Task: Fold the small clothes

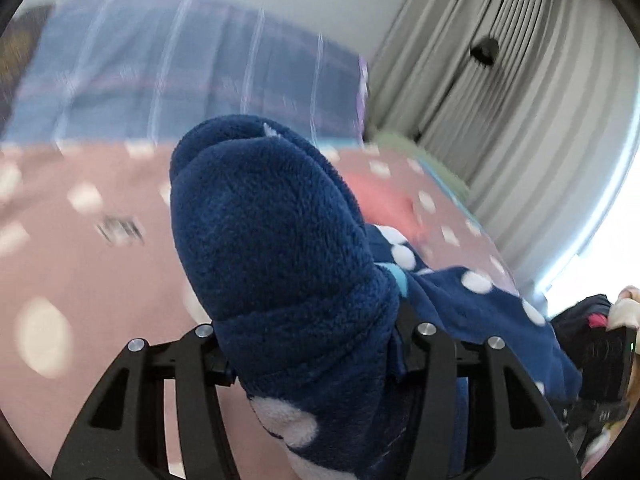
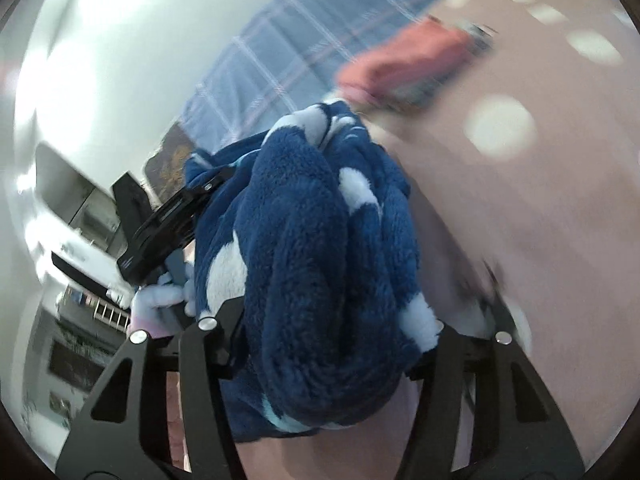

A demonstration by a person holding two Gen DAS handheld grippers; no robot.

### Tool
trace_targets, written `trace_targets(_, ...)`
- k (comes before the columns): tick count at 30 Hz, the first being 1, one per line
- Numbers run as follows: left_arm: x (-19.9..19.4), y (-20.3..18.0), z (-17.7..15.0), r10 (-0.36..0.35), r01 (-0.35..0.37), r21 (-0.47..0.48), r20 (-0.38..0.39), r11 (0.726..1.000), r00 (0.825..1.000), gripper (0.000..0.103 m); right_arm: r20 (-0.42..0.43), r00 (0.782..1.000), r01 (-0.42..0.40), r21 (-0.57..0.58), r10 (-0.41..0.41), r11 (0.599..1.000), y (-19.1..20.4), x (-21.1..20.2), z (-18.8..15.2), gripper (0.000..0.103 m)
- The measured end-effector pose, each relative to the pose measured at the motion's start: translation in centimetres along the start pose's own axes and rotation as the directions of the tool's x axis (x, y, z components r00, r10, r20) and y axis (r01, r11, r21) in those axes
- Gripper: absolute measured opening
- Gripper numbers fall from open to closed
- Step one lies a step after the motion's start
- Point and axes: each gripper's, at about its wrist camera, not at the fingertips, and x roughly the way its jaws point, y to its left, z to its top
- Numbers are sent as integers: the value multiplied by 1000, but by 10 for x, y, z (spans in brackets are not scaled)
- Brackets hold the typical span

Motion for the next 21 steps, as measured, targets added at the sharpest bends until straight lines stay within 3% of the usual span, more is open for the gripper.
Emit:
trace_targets(2, -22, 10, 25, 57, -57, 1, 64, 998, 996, 55, 4, 1000, -25, -92, 26, 995, 21, 15, 30, 57)
trace_targets(5, -47, 39, 65, 170, -166, -41, 145, 985, 975, 55, -24, 996, -93, -188, 90, 978, 53, 60, 87, 57)
trace_targets(8, -57, 78, 99, 290, -278, -89, 183, 956, 939, 56, -71, 990, -139, -258, 125, 956, 82, 118, 143, 57)
trace_targets(12, -48, 126, 125, 393, -370, -146, 200, 918, 897, 56, -119, 986, -150, -306, 118, 940, 120, 211, 204, 57)
trace_targets(14, -37, 156, 128, 446, -416, -175, 195, 892, 874, 56, -122, 986, -144, -320, 110, 937, 129, 245, 223, 57)
trace_targets(19, 8, 218, 116, 527, -484, -260, 125, 835, 841, 58, -163, 984, -123, -340, 70, 932, 133, 337, 237, 57)
trace_targets(21, 40, 248, 103, 582, -549, -282, 45, 787, 812, 68, -178, 984, -75, -330, 16, 941, 123, 374, 239, 73)
